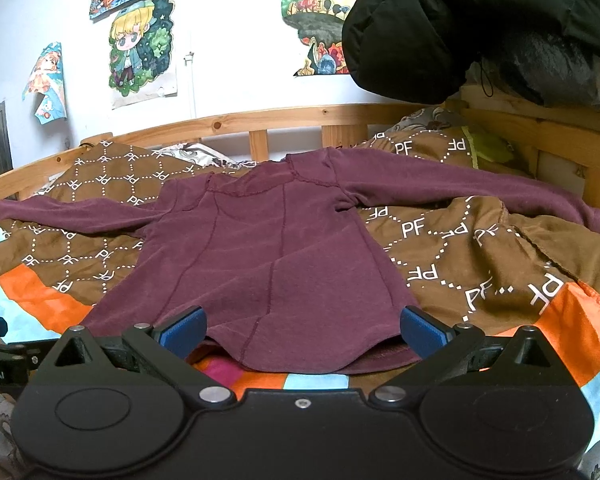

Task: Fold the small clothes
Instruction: 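Reach the right gripper to the maroon sleeve cuff and close on it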

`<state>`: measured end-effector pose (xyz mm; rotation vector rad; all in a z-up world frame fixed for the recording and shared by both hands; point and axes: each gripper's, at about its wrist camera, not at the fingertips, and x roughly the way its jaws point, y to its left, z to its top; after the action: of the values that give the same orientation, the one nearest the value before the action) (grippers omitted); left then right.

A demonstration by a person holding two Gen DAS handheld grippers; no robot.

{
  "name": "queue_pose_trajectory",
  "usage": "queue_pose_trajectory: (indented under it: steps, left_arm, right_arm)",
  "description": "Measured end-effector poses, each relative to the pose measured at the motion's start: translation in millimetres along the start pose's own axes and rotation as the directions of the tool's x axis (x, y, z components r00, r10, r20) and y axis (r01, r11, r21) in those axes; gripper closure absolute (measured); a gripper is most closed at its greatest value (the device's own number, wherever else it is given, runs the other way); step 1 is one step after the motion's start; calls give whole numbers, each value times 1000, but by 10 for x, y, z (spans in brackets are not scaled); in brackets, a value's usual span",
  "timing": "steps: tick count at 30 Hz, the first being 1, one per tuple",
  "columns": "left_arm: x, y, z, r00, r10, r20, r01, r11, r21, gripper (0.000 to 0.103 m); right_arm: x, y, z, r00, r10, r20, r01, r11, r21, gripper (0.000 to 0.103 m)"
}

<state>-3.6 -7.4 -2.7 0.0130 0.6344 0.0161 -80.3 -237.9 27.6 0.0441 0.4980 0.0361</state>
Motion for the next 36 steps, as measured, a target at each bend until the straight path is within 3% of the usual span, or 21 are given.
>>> queue_pose_trajectory:
  steps: [6, 12, 15, 19, 26, 30, 33, 36]
  left_arm:
    - [108, 44, 157, 999, 8, -42, -8, 1000, 5, 0]
    - [192, -12, 750, 998, -21, -57, 28, 991, 128, 0]
    - [170, -61, 1117, 998, -53, -42, 59, 983, 174, 0]
    - [256, -249, 1508, 995, -49, -84, 69, 966, 250, 0]
    - [536, -714, 1539, 978, -109, -176, 166, 923, 348, 0]
    - [799, -962, 1469, 961, -172, -216, 234, 922, 308, 0]
    - [1034, -1046, 1383, 941, -228, -251, 289, 927, 241, 0]
    - [1220, -1038, 1271, 923, -270, -273, 332, 919, 212, 0]
  right_arm:
    - [-56, -75, 84, 1000, -4, 2, 4, 999, 41, 0]
    - [-103, -375, 284, 997, 6, 71, -16, 989, 149, 0]
    - [-88, -560, 397, 995, -27, 101, 7, 981, 195, 0]
    - [-4, -867, 614, 993, -75, 89, 49, 964, 261, 0]
    - [265, -1468, 893, 985, -160, 65, 119, 903, 414, 0]
    - [430, -1715, 1033, 975, -219, 45, 178, 881, 439, 0]
    - [475, -1891, 1102, 948, -317, 22, 272, 846, 459, 0]
    - [487, -2121, 1111, 897, -442, 10, 380, 782, 494, 0]
